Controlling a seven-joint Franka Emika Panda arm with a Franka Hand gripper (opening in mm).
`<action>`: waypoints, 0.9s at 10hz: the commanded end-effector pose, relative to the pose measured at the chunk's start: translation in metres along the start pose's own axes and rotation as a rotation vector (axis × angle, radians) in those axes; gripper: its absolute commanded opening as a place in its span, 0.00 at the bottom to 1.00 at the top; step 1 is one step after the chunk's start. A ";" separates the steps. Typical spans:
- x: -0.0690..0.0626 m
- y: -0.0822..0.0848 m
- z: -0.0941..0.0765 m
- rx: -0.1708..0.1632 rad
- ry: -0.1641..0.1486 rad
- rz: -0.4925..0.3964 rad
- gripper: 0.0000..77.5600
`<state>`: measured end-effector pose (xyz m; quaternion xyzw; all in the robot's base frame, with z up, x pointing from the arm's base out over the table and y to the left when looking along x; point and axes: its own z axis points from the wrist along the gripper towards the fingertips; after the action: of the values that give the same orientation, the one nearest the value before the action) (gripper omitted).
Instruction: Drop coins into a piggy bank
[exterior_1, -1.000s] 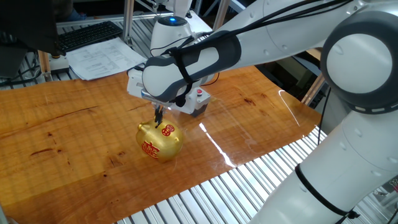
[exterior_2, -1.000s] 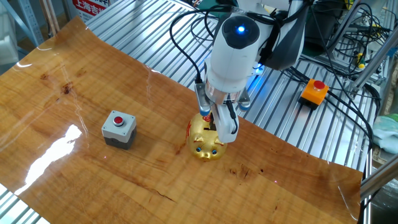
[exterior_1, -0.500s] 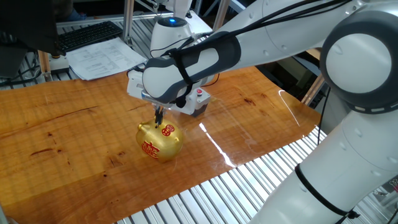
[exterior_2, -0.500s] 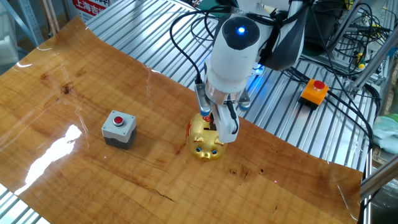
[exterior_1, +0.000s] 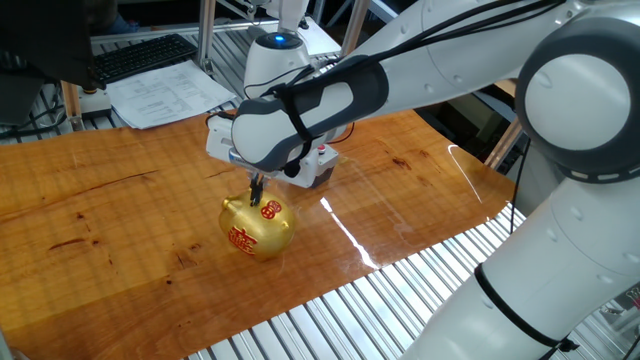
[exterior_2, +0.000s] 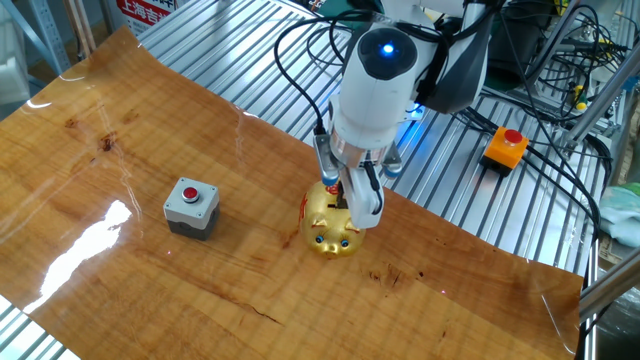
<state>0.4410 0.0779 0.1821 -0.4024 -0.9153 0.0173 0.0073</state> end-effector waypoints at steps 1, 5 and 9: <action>0.000 0.000 -0.001 -0.005 -0.005 0.007 0.01; 0.000 0.000 -0.001 -0.005 -0.004 0.006 1.00; 0.000 0.000 -0.001 -0.005 -0.004 0.006 1.00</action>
<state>0.4411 0.0779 0.1821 -0.4051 -0.9141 0.0166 0.0047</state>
